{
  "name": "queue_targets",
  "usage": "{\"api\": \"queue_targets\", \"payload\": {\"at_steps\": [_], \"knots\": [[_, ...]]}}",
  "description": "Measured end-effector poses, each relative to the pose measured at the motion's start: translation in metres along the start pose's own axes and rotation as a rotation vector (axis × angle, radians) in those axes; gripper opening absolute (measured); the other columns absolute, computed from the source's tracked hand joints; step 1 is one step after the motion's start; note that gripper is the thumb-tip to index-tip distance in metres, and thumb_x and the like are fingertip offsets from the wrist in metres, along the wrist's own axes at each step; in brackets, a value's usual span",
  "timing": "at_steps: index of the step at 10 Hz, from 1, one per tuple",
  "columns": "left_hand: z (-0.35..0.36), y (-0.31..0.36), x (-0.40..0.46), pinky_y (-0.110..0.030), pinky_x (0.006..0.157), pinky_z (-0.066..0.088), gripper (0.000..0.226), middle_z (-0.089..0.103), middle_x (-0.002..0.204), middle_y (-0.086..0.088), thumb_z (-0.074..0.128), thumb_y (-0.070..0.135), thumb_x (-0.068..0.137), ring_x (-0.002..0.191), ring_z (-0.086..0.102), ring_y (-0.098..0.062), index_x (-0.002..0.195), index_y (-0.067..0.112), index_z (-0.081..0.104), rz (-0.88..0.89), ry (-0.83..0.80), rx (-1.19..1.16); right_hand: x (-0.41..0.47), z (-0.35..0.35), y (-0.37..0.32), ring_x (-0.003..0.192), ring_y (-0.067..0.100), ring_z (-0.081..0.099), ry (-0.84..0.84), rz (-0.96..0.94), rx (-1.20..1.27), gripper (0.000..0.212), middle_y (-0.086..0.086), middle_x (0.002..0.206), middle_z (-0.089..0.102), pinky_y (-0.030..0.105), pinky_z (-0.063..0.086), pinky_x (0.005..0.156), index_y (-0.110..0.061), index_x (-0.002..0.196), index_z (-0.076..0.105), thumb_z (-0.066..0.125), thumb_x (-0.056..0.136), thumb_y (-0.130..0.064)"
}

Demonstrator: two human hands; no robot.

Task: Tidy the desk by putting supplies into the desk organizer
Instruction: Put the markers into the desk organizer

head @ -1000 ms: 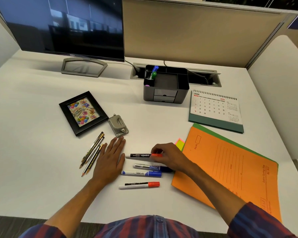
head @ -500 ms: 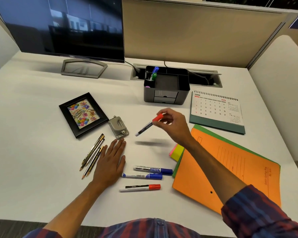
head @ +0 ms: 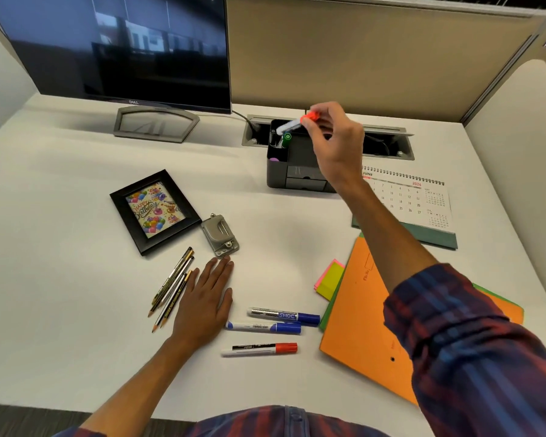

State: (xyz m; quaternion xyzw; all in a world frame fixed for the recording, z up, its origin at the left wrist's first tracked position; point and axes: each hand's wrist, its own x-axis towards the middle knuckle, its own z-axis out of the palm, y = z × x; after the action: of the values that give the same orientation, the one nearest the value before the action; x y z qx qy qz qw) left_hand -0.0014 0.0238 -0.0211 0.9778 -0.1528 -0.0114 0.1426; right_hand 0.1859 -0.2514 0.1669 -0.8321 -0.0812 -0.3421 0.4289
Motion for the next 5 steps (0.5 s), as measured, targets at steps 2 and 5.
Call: {"api": "queue_targets", "payload": {"at_steps": [2, 5], "knots": [[0.0, 0.0, 0.0, -0.04, 0.119, 0.01, 0.057, 0.019, 0.16, 0.007, 0.021, 0.039, 0.099, 0.148, 0.01, -0.011, 0.153, 0.022, 0.023, -0.009, -0.019, 0.021, 0.024, 0.024, 0.008, 0.081, 0.009, 0.067, -0.022, -0.054, -0.093, 0.017, 0.0, 0.091, 0.071, 0.027, 0.058, 0.073, -0.009, 0.102, 0.067, 0.067, 0.089, -0.021], [-0.001, 0.001, 0.0, -0.04, 0.119, 0.008, 0.057, 0.019, 0.16, 0.006, 0.023, 0.039, 0.099, 0.148, 0.01, -0.011, 0.153, 0.022, 0.023, -0.008, -0.021, 0.009, 0.034, 0.057, 0.029, 0.079, 0.012, 0.066, -0.159, 0.071, -0.267, 0.017, 0.0, 0.087, 0.072, 0.027, 0.057, 0.078, -0.012, 0.099, 0.067, 0.069, 0.088, -0.025]]}}
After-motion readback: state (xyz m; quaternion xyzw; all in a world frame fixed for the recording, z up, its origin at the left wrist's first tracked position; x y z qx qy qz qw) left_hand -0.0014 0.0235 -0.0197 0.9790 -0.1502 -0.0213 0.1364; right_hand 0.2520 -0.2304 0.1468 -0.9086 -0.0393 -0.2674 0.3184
